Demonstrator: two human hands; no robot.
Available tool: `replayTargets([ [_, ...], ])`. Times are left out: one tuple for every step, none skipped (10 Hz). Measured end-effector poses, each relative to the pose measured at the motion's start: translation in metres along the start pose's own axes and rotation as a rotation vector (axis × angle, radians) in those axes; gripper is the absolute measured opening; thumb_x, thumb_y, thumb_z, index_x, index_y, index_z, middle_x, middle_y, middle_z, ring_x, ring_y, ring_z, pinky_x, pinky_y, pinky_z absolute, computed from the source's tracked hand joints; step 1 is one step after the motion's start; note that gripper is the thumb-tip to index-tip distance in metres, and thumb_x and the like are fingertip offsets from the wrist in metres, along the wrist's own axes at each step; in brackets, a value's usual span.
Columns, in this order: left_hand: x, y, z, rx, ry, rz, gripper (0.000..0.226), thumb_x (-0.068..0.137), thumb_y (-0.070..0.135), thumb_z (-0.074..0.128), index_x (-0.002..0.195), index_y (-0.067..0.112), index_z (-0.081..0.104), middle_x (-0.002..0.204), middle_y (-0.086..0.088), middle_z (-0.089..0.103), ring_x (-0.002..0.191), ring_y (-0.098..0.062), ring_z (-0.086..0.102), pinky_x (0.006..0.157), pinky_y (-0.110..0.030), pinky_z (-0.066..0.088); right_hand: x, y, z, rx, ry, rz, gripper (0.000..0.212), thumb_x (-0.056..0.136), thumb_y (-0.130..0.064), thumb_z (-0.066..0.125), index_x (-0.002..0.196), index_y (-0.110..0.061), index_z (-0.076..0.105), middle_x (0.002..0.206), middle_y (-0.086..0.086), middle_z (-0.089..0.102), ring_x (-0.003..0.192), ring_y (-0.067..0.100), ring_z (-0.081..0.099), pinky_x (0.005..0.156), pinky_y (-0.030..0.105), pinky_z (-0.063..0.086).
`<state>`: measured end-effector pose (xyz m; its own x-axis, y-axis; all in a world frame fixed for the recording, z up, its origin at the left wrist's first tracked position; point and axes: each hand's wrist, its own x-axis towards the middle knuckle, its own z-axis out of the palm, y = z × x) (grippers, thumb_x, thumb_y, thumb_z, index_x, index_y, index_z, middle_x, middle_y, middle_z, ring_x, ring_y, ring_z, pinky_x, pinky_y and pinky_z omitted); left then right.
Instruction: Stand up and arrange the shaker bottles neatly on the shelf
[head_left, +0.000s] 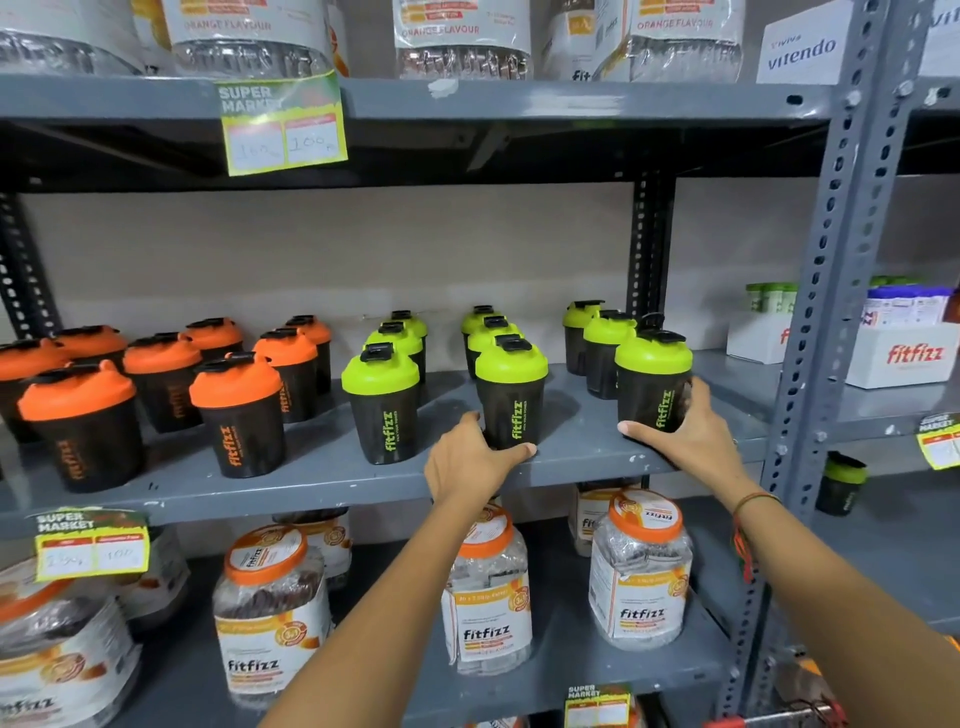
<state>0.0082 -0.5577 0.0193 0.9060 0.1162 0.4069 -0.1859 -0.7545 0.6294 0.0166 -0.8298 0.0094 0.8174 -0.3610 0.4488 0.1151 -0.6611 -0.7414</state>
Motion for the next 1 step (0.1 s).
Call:
replayTargets([
  [-0.0165,-0.0065,-0.0072,-0.004,0.016,0.064,0.078,0.066,0.063,0.072,0.127,0.019,0.049,0.120,-0.004,0.064,0.113,-0.028,0.056,0.079,-0.038,0.048,-0.0138,0.0039,-0.0020,-0.016,0.048,-0.036,0.125,0.050,-0.080,0.077,0.150,-0.033,0.018,0.152,0.004,0.044,0.139,0.028,0.043,0.111,0.058,0.034],
])
